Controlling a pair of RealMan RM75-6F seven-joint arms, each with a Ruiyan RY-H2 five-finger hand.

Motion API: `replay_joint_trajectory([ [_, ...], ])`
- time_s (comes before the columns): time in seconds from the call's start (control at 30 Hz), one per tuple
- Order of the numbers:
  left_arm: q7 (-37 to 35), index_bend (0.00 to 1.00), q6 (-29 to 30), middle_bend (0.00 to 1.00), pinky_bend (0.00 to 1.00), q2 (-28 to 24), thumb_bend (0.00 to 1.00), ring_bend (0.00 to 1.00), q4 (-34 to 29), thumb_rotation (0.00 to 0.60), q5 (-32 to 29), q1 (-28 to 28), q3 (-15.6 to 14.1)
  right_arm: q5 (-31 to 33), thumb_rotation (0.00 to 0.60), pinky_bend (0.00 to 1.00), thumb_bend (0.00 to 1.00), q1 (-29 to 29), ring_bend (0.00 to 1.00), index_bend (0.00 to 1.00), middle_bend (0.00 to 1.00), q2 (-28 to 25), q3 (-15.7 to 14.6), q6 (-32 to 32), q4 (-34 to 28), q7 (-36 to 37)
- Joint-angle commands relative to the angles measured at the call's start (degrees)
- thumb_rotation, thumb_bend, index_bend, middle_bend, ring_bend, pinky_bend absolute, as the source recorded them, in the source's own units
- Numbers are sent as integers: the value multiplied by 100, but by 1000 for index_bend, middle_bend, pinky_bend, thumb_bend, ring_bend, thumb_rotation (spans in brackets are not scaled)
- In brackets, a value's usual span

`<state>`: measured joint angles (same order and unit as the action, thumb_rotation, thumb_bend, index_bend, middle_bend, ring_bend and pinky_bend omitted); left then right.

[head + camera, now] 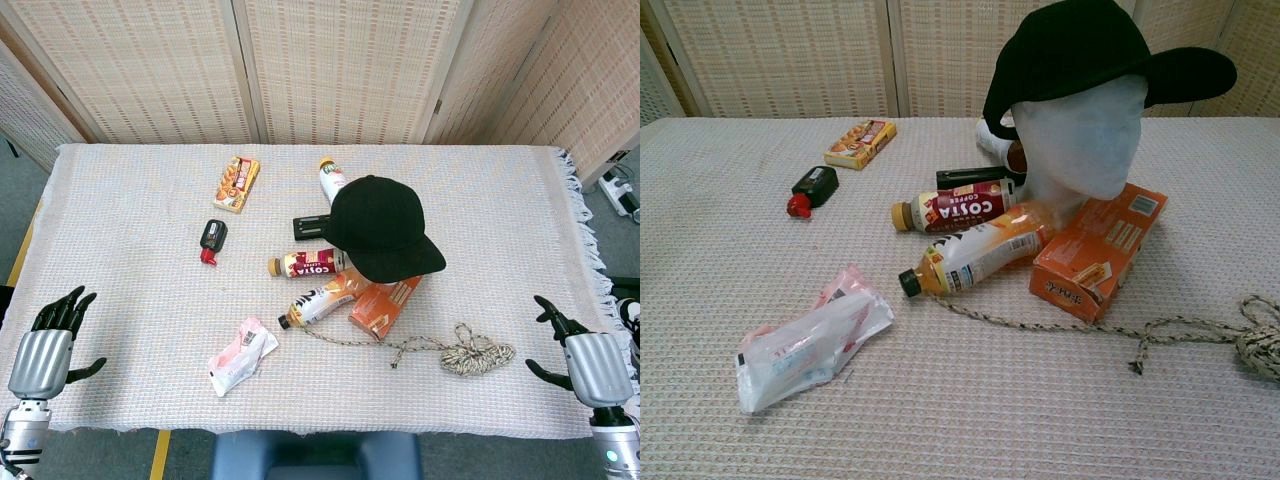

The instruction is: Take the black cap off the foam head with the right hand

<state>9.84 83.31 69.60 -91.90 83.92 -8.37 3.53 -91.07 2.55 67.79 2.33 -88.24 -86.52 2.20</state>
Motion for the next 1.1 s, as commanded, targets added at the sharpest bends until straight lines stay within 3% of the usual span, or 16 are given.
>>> replay_joint_trajectory([
  [0.03,13,145,-42,96,177,36,60,141,34,600,-13,-20,-3,8,600,845,6,7,484,125,363,5,-1,12,-12,-20],
  [0.27,-25,146,-23,96,177,42,61,142,54,600,11,-8,-22,-104,600,845,7,70,521,125,364,-22,-92,126,-69,-24],
  [0.43,-90,146,33,96,177,11,61,142,41,600,33,22,-26,-202,600,846,7,118,612,125,363,-7,-123,139,-114,34],
  [0.53,-105,147,47,96,177,-11,61,142,33,600,53,33,-39,-294,600,897,7,185,696,136,364,17,-102,130,-104,28],
  [0.73,-129,149,100,96,177,-79,60,142,-20,600,90,53,-37,-469,600,994,7,505,800,164,363,9,147,133,-163,54],
  [1.1,-134,152,169,96,177,-186,61,142,-135,600,141,89,-47,-229,600,1000,30,1456,849,173,362,-170,854,817,-652,36],
])
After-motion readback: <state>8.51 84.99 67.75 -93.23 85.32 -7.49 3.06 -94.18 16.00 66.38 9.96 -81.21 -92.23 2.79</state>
